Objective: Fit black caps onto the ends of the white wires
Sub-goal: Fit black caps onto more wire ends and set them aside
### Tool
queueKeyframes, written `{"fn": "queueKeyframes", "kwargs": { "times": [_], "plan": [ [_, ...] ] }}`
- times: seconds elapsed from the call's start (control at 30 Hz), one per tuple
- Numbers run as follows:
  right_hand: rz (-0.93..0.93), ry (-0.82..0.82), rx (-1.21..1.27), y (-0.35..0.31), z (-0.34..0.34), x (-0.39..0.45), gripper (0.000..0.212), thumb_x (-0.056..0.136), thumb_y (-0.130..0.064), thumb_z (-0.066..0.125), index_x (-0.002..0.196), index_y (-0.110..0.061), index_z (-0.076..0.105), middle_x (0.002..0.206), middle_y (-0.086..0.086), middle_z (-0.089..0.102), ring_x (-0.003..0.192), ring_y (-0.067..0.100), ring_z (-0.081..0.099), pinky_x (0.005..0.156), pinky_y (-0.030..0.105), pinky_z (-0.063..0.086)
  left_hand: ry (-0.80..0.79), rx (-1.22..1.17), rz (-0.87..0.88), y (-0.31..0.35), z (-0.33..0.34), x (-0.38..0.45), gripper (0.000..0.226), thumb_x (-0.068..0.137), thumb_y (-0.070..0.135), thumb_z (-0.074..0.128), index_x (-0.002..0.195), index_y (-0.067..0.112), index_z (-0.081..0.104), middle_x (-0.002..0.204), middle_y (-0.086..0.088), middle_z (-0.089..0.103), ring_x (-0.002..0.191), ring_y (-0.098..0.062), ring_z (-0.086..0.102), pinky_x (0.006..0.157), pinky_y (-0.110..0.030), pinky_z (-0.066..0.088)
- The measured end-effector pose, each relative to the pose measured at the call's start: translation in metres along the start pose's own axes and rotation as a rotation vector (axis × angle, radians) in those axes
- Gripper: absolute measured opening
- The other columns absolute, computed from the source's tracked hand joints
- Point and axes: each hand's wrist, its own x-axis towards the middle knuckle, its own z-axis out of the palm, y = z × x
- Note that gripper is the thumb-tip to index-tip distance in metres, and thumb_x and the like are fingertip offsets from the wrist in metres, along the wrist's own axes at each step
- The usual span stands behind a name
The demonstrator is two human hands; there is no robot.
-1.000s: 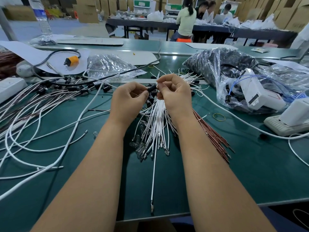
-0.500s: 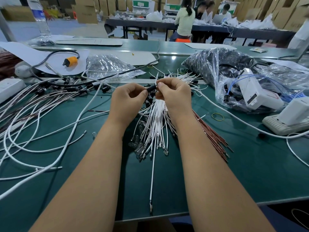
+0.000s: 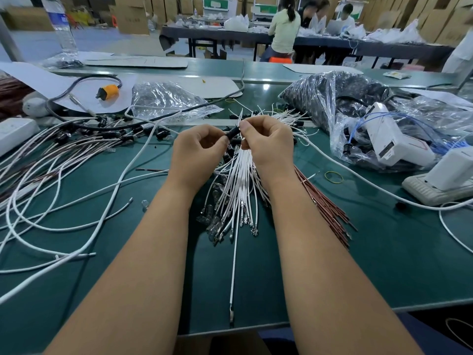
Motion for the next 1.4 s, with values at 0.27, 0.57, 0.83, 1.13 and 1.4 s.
{"fn": "queueKeyframes", "kwargs": {
  "times": [0.27,0.57,0.83,1.13,1.4],
  "plan": [
    [-0.102,-0.013,-0.100,0.0003,0.0026,-0.0016,0.010,0.086,-0.006,0.067,0.081,-0.014,0.070,0.068,-0.006,0.065,0.065,0.014,0.062,0.070,0.038,0.058,0.010,0.066,0.058,-0.0058,-0.0006,0.0025,0.002,0.087,0.012,0.066,0.086,0.012,0.068,0.079,-0.006,0.066,0.071,-0.015,0.058,0.067,-0.030,0.049],
    [-0.054,-0.011,-0.055,-0.0002,0.0041,-0.0034,0.012,0.083,0.001,0.066,0.089,-0.005,0.075,0.077,0.006,0.071,0.073,0.022,0.068,0.077,0.041,0.059,-0.006,0.019,0.049,-0.0063,-0.0016,0.0040,0.009,0.087,0.007,0.066,0.084,0.016,0.066,0.072,-0.002,0.065,0.065,-0.010,0.056,0.063,-0.024,0.047],
    [-0.018,-0.020,0.049,-0.0009,0.0037,-0.0023,0.022,0.078,0.003,0.073,0.081,-0.018,0.071,0.075,0.004,0.070,0.069,0.016,0.066,0.074,0.031,0.058,-0.020,-0.124,-0.036,-0.0077,-0.0007,0.0065,0.025,0.088,0.004,0.064,0.083,0.028,0.068,0.068,-0.004,0.058,0.069,-0.018,0.052,0.070,-0.033,0.048],
    [0.059,-0.056,0.160,-0.0005,0.0022,-0.0013,0.016,0.086,0.003,0.064,0.082,-0.012,0.070,0.071,0.007,0.070,0.063,0.014,0.067,0.069,0.027,0.057,-0.132,-0.138,-0.059,-0.0045,-0.0042,0.0048,0.047,0.089,-0.005,0.057,0.109,0.037,0.067,0.057,0.010,0.045,0.053,-0.006,0.036,0.053,-0.014,0.036],
    [0.111,-0.063,0.258,-0.0002,0.0022,0.0002,0.020,0.090,0.007,0.058,0.083,-0.008,0.069,0.077,0.008,0.069,0.062,0.010,0.064,0.069,0.024,0.057,-0.072,-0.030,-0.005,-0.0042,-0.0014,0.0040,0.006,0.087,0.011,0.069,0.093,0.010,0.069,0.075,-0.003,0.062,0.067,-0.010,0.053,0.065,-0.019,0.044]
  ]
}}
